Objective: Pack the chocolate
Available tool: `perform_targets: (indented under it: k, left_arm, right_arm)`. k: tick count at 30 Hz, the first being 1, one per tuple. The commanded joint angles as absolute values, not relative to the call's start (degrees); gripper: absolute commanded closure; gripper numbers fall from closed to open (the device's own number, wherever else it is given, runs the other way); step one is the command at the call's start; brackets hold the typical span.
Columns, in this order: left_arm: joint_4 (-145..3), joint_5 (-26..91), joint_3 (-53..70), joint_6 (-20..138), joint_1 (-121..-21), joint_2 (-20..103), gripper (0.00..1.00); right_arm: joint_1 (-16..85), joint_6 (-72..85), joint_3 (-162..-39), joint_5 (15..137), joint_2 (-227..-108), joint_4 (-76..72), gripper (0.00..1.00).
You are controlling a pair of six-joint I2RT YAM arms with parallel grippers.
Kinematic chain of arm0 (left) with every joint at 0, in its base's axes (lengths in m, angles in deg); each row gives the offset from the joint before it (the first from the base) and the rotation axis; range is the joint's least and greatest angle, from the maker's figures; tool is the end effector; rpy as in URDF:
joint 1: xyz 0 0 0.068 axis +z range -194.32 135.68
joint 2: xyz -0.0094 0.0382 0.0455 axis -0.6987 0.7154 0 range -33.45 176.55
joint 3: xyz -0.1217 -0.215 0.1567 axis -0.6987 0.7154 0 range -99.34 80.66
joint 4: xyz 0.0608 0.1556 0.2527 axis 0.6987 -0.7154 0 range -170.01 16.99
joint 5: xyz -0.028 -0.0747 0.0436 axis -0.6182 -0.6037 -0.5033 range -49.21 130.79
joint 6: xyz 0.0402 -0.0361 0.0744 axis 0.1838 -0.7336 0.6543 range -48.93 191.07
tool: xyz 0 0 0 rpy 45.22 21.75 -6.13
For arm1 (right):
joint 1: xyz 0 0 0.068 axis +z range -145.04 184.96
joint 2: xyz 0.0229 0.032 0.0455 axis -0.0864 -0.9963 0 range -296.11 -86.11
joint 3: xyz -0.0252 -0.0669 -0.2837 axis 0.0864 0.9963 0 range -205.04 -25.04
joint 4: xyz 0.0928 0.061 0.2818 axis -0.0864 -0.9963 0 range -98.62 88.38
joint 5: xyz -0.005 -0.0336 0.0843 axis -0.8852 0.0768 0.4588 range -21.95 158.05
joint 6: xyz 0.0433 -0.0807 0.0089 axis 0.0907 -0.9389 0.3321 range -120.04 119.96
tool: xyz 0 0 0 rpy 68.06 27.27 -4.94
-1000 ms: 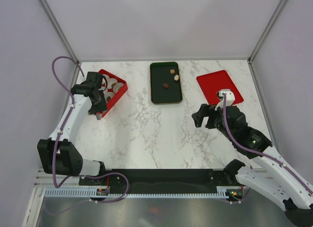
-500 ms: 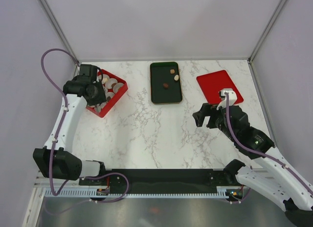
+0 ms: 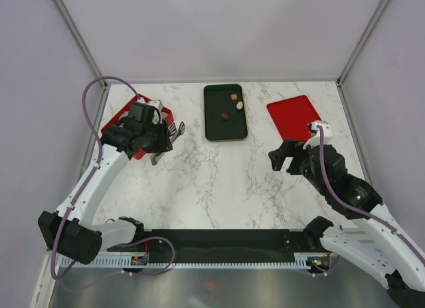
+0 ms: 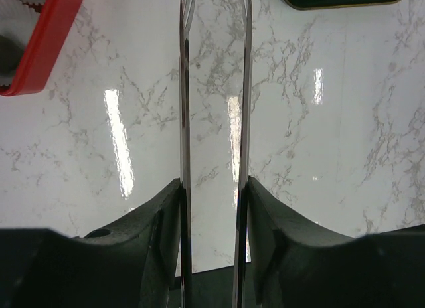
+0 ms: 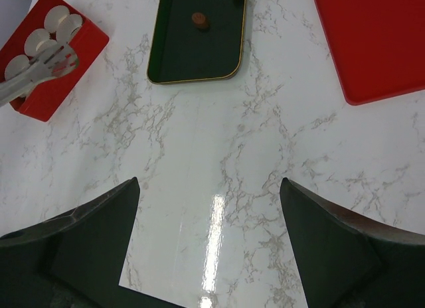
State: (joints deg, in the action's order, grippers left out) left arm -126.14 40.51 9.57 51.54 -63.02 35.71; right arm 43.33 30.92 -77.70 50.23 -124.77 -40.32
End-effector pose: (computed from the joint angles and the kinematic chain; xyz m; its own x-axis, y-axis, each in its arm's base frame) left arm 0.2874 -0.0976 0.3268 -0.8039 -0.0808 -0.5893 0.0581 0.9753 -0.2130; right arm 0.1745 0.1058 0.3556 -0.4728 0.2503 -0.8449 -0.1513 0.9215 0.3577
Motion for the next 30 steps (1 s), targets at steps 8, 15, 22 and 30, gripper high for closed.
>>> perform_targets:
  k: [8, 15, 22, 30]
  left_arm:
    - [-113.98, 39.64, 20.53, 46.90, -66.82, 34.75, 0.52]
    - [-106.41, 38.33, 26.78, 46.11, -67.17, 36.85, 0.52]
    - [-106.06, 40.52, 28.19, 42.59, -69.54, 41.69, 0.52]
    - [-106.15, 44.91, 30.55, 38.90, -73.06, 42.49, 0.45]
  right_arm:
    - [43.37, 34.67, -79.36, 48.63, -124.34, -43.02, 0.05]
    - [43.36, 33.71, -78.30, 48.89, -124.08, -42.84, 0.05]
    - [43.36, 32.48, -76.89, 48.89, -123.55, -42.49, 0.04]
    - [43.36, 31.69, -74.26, 48.27, -121.44, -41.96, 0.05]
